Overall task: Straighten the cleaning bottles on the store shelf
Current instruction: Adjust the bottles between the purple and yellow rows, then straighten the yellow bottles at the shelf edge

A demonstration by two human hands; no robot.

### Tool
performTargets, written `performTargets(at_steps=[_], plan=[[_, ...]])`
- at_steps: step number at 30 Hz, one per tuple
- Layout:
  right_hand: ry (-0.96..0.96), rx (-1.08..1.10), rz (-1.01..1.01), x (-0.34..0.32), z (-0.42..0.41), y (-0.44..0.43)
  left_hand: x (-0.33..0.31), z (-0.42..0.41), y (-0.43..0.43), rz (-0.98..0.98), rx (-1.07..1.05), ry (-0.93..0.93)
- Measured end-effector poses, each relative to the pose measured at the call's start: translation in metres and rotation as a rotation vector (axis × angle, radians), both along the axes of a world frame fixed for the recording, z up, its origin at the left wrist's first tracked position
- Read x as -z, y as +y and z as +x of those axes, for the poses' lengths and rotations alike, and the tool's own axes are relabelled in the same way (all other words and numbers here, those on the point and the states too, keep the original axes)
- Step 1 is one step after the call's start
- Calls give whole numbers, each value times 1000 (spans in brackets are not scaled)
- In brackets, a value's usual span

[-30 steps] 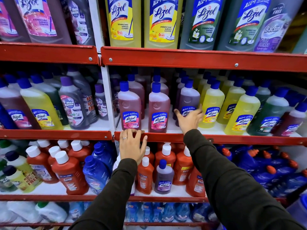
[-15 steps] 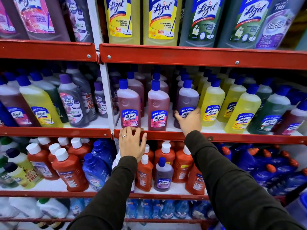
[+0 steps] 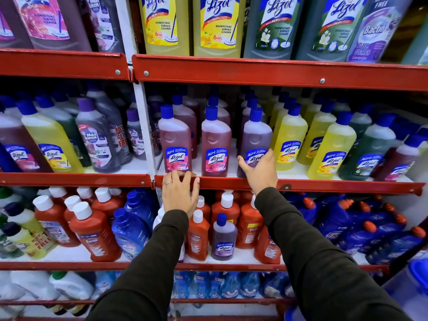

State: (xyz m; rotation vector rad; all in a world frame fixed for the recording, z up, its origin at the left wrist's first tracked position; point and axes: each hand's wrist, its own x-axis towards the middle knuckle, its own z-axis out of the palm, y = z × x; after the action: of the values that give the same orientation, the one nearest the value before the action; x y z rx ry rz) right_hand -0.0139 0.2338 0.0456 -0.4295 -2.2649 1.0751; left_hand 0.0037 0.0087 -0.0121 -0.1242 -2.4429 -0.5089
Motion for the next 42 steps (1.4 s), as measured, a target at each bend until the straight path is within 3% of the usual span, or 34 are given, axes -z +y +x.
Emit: performTargets(at_steps=[5,10,13,17,19,42], plan=[[122,-41,-59,12,6,10,1,-2,1,-2,-15,5],[313,130,-236,11,8,35,1,-3,5,7,-35,2],[220,200,-222,0,0,54,0,-2,7,18,-54,20],[-70,142,-237,-12,-22,79,-2,-1,12,42,-68,26],[-123,119,-269,-16,-32,88,-2,-1,13,46,-78,22],[-81,85,-8,-8,19,109,-5,1,19,134,-86,-32]])
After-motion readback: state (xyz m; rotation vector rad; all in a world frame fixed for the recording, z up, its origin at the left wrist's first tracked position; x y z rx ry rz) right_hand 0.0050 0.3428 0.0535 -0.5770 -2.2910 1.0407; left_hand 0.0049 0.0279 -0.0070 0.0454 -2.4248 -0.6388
